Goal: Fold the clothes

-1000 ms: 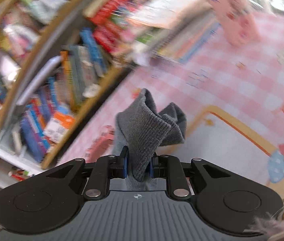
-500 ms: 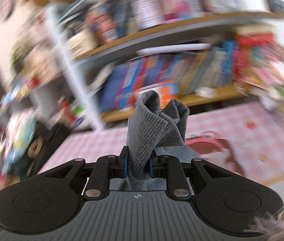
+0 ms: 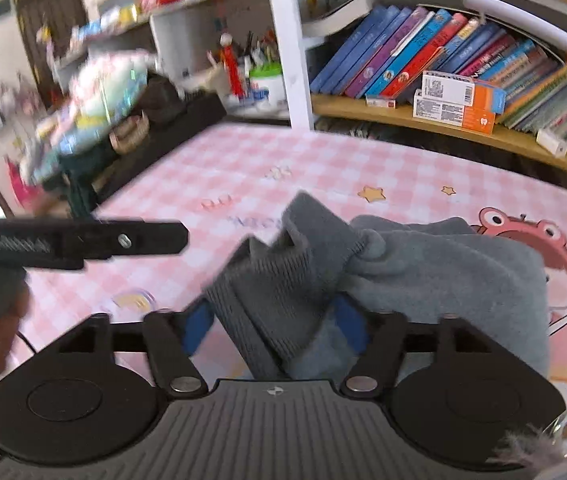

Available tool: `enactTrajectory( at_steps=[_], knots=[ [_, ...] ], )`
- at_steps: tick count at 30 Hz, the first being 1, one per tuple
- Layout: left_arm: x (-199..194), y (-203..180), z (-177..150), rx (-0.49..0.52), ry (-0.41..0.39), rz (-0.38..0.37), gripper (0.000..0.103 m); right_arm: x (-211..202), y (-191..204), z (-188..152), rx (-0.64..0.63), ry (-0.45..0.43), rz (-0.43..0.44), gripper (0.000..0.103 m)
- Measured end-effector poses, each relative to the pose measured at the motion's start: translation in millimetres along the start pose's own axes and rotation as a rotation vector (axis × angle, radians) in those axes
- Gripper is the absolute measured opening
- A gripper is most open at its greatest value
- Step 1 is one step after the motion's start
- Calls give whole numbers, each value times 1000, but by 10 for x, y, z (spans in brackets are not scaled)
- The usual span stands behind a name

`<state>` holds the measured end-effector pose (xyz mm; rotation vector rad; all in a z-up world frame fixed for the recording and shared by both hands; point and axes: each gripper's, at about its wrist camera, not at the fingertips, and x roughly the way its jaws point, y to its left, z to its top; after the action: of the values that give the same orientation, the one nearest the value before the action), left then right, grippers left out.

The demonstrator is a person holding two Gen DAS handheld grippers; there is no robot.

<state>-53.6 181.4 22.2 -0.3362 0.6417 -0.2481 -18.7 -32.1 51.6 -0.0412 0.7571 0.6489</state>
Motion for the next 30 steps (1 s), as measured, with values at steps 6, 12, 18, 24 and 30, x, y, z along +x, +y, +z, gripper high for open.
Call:
enactTrajectory(
  at_steps=[6,12,18,24,30],
  knots=[
    [72,-121,55,32,-8,-136,89,-441,-231,-21,148,-141,10,83],
    [292,-463,63,170,45,-226,92,-726,-666,-169,329,-257,-194,89],
    [616,-373,38,6,139,-133,91,-561,-1053,-444,432,-118,-414,89],
    [873,-205,20,-142,216,-165,60,-423,-1114,-588,443,-24,-379,89],
    [597,-416,209,-76,65,-322,17,-431,-1059,-600,390,-34,-360,89]
  ],
)
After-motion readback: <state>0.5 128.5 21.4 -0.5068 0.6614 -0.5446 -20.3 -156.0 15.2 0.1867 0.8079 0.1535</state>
